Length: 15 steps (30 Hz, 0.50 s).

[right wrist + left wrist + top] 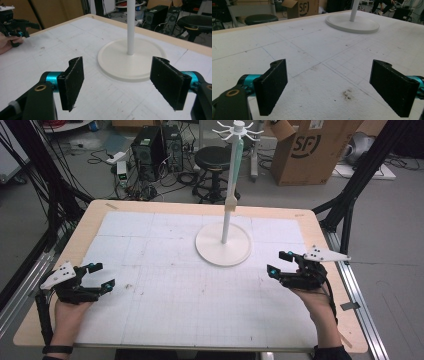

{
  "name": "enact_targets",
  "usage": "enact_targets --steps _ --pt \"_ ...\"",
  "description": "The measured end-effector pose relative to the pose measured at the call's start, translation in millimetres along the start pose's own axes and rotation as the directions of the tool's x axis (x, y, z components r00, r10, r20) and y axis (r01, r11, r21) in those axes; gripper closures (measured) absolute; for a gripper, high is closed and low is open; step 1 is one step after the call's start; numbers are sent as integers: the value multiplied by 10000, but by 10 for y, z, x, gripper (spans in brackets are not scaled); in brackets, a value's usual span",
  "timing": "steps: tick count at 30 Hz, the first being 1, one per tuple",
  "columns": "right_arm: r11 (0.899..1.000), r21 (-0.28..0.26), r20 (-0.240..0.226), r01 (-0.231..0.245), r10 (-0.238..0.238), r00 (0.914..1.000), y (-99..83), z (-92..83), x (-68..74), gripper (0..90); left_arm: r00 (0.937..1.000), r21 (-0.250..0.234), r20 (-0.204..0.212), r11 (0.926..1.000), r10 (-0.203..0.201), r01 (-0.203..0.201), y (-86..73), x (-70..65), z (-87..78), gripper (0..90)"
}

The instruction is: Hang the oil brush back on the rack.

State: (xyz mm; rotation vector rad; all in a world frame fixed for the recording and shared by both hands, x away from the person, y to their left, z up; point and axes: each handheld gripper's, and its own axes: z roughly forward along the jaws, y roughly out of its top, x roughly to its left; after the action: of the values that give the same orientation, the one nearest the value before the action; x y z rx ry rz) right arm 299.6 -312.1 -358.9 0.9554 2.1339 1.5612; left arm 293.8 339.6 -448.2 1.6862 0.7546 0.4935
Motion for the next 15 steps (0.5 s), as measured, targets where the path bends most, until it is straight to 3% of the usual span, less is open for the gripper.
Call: enact_targets --steps 10,12,15 --pt "9987 108 361 -504 500 9981 -454 118 -62 249 10000 5 -9 10000 -24 24 0 3 -1 154" --pt "9975 495 421 -502 481 9980 -494 135 -86 241 10000 -1 6 10000 -29 29 0 7 -1 154" --pt "9966 505 435 -651 629 9971 -542 134 -108 237 10000 11 4 10000 -25 25 0 8 -1 154"
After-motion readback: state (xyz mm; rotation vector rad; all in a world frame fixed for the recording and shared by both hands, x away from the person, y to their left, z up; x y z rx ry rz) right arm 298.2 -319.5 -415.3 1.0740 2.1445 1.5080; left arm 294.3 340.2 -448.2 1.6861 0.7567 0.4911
